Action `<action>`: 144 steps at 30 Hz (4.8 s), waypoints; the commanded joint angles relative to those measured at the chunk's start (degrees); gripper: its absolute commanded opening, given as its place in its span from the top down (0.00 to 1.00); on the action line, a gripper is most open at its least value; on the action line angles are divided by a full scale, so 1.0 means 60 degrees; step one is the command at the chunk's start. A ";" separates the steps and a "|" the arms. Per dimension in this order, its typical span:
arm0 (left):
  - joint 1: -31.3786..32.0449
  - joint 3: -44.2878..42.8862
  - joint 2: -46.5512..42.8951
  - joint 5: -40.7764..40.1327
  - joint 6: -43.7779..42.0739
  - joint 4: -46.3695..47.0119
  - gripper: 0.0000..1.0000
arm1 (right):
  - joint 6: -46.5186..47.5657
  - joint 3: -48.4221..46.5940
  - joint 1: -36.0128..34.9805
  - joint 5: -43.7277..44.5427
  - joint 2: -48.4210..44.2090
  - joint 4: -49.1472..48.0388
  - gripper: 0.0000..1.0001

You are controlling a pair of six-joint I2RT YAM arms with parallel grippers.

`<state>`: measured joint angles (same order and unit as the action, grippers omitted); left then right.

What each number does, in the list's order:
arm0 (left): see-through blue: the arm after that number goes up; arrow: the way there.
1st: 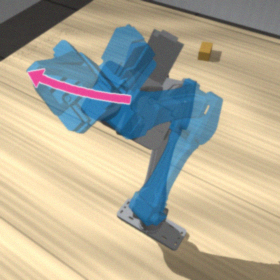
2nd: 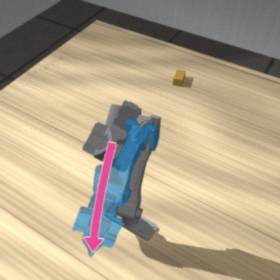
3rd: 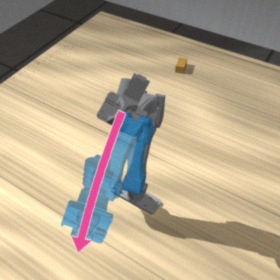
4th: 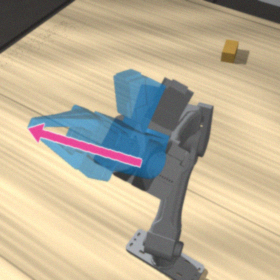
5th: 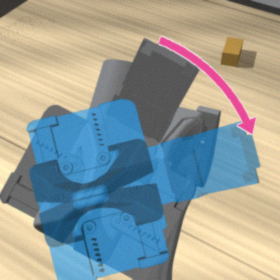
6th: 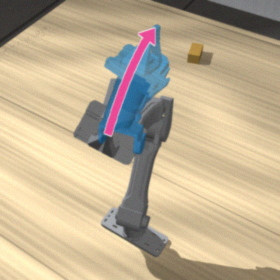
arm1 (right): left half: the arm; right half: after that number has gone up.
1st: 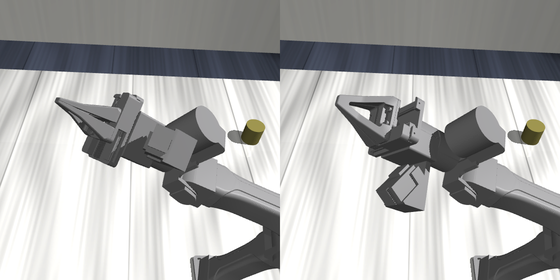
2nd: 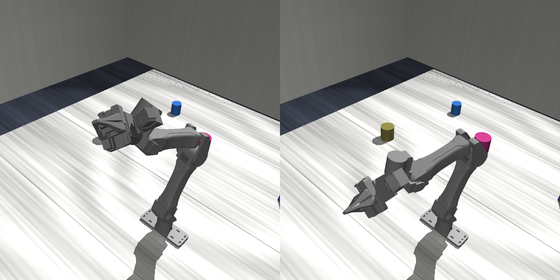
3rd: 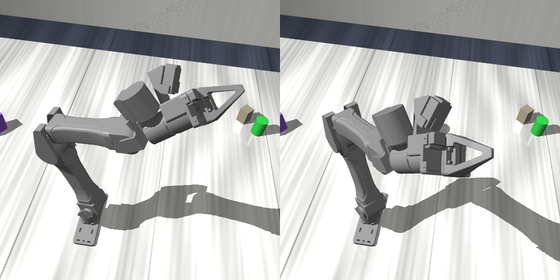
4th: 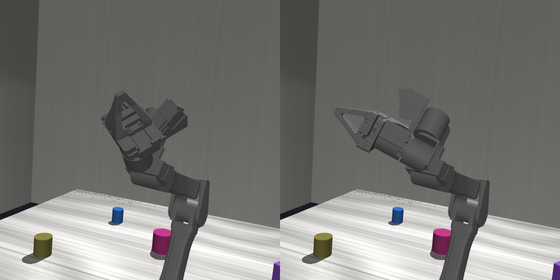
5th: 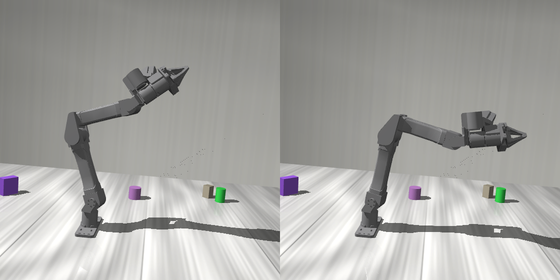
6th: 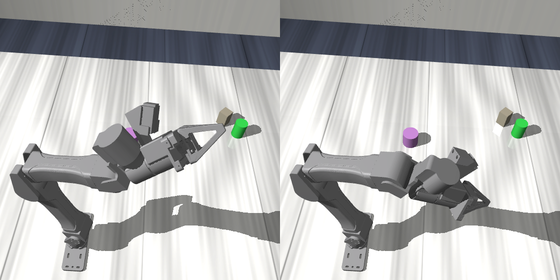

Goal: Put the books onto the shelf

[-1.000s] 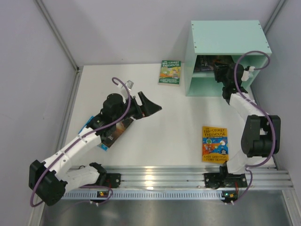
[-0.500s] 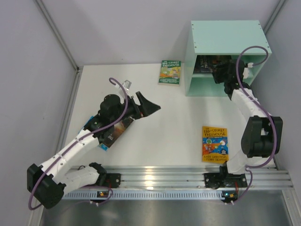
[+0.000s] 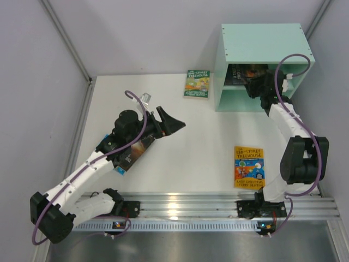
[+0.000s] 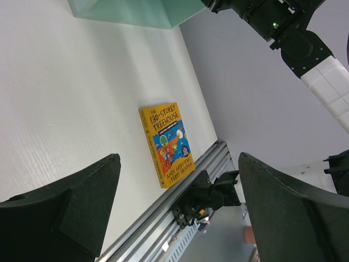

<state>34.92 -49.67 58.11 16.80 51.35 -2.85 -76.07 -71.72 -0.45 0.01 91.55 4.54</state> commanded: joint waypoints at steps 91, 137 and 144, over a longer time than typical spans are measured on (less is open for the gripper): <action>-0.0048 0.0192 -0.0485 -0.0207 0.0245 0.0285 0.07 | -0.0505 -0.0028 -0.0482 0.0584 -0.0185 -0.1649 0.64; -0.0033 0.0354 -0.0558 -0.0338 0.0216 0.0329 0.07 | -0.0974 -0.0278 -0.0892 0.0511 0.0577 -0.2294 0.72; -0.0033 0.0105 -0.0602 -0.0557 -0.0076 -0.0066 0.07 | -0.0463 0.0453 -0.0746 0.0364 -0.0679 -0.2090 0.70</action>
<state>34.92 -47.88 56.07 15.05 52.58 -3.29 -81.19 -70.00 -4.64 2.42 94.02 -6.87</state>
